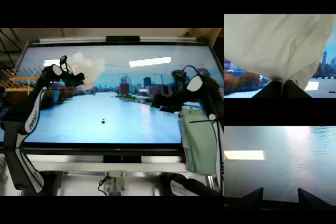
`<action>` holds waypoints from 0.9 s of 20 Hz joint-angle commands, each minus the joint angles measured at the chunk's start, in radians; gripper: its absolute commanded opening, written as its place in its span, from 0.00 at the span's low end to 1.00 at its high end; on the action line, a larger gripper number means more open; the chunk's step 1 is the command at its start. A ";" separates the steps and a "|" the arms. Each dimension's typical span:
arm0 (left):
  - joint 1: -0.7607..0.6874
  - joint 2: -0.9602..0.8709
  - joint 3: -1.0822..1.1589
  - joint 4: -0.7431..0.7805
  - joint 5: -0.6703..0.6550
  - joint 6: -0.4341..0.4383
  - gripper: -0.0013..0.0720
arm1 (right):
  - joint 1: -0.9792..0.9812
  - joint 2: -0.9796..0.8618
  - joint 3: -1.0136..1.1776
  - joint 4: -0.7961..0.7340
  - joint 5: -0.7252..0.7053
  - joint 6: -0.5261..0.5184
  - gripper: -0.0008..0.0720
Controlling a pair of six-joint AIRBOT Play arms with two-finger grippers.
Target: Fold the shirts.
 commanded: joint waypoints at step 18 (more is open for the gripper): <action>-0.591 0.844 -0.211 0.192 -0.203 0.048 0.06 | 0.001 0.586 0.328 -0.245 0.374 -0.064 0.76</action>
